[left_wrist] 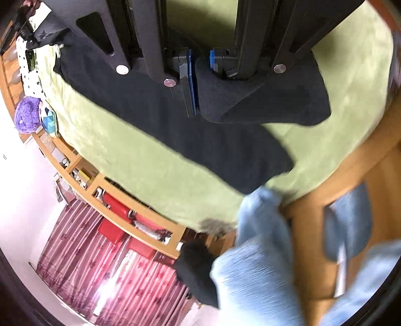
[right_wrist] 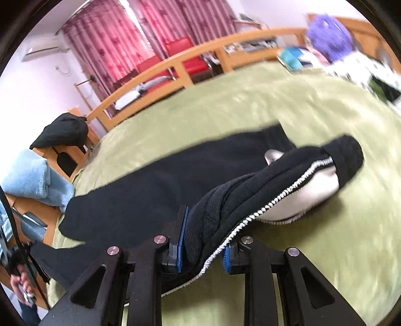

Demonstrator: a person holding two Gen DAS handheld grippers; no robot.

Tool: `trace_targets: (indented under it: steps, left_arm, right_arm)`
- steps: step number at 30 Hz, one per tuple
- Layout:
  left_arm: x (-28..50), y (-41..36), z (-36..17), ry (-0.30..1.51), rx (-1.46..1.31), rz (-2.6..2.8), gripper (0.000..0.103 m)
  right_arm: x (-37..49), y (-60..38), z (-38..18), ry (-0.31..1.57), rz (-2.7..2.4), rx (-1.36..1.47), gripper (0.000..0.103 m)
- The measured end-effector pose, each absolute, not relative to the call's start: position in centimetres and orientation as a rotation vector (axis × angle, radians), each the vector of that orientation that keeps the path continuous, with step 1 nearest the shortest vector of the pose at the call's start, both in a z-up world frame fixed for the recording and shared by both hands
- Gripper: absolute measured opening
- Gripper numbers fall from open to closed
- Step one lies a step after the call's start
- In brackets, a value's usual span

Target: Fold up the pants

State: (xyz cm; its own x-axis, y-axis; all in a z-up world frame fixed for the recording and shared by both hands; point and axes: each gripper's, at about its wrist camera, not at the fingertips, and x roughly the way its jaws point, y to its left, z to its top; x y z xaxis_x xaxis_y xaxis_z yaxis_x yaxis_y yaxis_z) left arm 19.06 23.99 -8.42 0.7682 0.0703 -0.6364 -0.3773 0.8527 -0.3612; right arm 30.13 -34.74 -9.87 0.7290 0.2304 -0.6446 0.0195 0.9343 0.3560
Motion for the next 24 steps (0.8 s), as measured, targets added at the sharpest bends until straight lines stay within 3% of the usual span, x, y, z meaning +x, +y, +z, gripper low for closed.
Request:
trace_targets:
  steps: [8, 10, 11, 12, 13, 21, 24]
  left_arm:
    - [31.6, 23.0, -5.6, 0.561, -0.448, 0.262, 0.010]
    - [34.2, 22.9, -6.4, 0.589, -0.450, 0.267, 0.023]
    - [35.6, 22.7, -7.4, 0.643, -0.448, 0.268, 0.049]
    - [36.4, 22.4, -8.2, 0.693, -0.438, 0.277, 0.066]
    - [36.9, 22.0, -9.1, 0.721, -0.418, 0.283, 0.073]
    - [31.2, 19.3, -15.3, 0.842, -0.385, 0.218, 0.077]
    - [27.9, 18.8, -16.9, 0.888, -0.400, 0.190, 0.086]
  right_arm:
    - [42.2, -35.2, -7.6, 0.709, 0.089, 0.388, 0.023]
    - [45.4, -35.2, -8.8, 0.738, 0.064, 0.412, 0.034]
    - [46.3, -35.2, -9.9, 0.774, 0.051, 0.427, 0.038]
    - [46.6, -35.4, -11.1, 0.806, 0.052, 0.441, 0.050]
    - [46.6, -35.3, -12.1, 0.821, 0.066, 0.449, 0.057]
    - [41.0, -33.8, -16.5, 0.921, 0.133, 0.322, 0.060]
    - [37.1, -34.4, -17.8, 0.951, 0.112, 0.282, 0.066]
